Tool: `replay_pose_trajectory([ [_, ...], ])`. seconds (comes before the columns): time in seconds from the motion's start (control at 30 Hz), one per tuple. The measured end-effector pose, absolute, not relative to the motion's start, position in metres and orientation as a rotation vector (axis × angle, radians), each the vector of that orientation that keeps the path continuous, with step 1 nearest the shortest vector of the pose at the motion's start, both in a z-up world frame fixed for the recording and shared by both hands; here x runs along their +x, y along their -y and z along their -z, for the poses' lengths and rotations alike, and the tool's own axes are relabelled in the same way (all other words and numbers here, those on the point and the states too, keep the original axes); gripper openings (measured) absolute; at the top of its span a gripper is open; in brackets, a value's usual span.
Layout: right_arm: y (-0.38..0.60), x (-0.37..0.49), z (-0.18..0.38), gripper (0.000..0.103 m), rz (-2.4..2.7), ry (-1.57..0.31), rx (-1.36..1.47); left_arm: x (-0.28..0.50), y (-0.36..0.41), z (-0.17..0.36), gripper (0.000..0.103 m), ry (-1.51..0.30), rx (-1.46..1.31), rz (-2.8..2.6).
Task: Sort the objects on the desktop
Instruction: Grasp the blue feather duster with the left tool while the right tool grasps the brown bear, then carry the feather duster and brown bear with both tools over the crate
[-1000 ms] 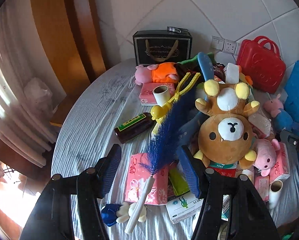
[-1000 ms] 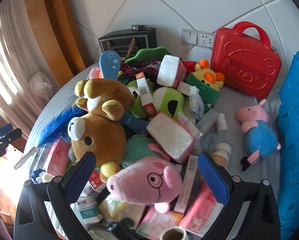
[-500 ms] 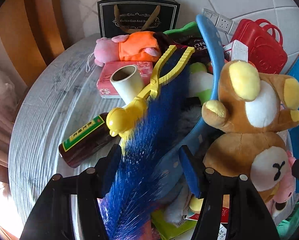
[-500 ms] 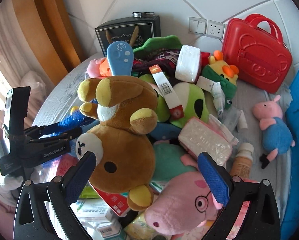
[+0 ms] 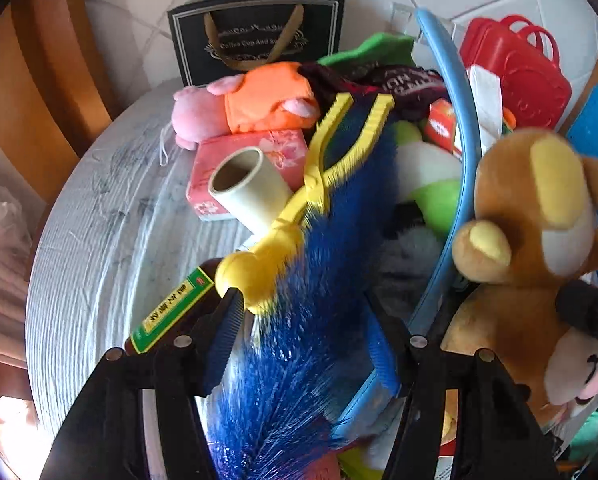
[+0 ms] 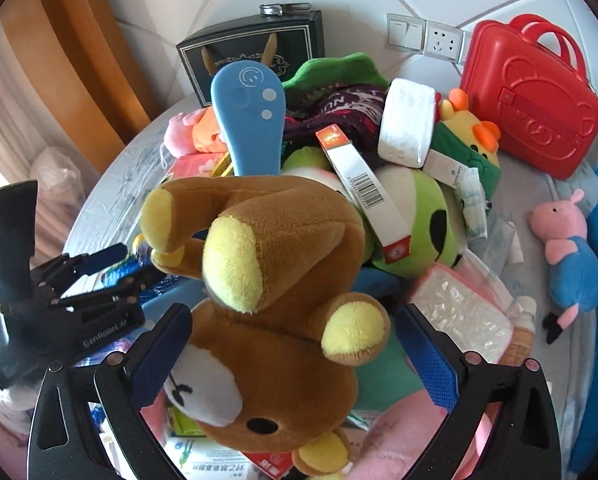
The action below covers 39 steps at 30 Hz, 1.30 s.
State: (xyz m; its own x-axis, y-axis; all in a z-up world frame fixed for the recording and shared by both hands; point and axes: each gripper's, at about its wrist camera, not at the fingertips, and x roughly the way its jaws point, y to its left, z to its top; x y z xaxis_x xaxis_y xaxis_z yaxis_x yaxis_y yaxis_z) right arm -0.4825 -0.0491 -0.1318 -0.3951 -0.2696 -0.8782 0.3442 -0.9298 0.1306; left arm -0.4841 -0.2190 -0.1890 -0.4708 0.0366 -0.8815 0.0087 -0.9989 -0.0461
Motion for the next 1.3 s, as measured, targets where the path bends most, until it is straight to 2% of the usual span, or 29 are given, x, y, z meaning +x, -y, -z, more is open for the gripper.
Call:
replay_pose_trajectory([
  [0.07,0.052,-0.488,0.141,0.103,2.337,-0.093,1.49,-0.484,0.217,0.2,0.042,0.122,-1.613,-2.646],
  [0.1,0.052,-0.49,0.145,0.103,2.329,-0.081,1.499,-0.483,0.219,0.201,0.038,0.174,-1.602,-2.638],
  [0.17,0.052,-0.494,0.15,0.103,2.315,-0.036,1.508,-0.48,0.22,0.199,0.023,0.231,-1.566,-2.647],
  [0.27,0.055,-0.499,0.159,0.103,2.317,-0.021,1.518,-0.472,0.214,0.189,0.018,0.178,-1.53,-2.687],
  [0.37,0.057,-0.502,0.167,0.102,2.292,0.027,1.526,-0.459,0.21,0.171,0.018,0.181,-1.469,-2.728],
  [0.43,0.056,-0.495,0.161,0.077,2.3,0.044,1.48,-0.449,0.21,0.154,0.018,0.198,-1.423,-2.766],
  [0.47,0.057,-0.491,0.156,0.071,2.308,0.043,1.463,-0.444,0.21,0.146,0.018,0.195,-1.401,-2.789],
  [0.5,0.059,-0.487,0.151,0.069,2.32,0.019,1.448,-0.438,0.209,0.137,0.018,0.191,-1.373,-2.811],
  [0.67,0.051,-0.462,0.12,0.066,2.35,0.004,1.332,-0.414,0.205,0.096,0.018,0.177,-1.26,-2.897],
  [0.97,0.015,-0.416,0.032,0.066,2.458,0.046,1.014,-0.366,0.188,0.034,0.018,0.198,-1.04,-3.007],
  [1.3,-0.058,-0.373,-0.029,0.066,2.566,0.028,0.756,-0.331,0.115,-0.012,0.018,0.23,-0.884,-3.074],
])
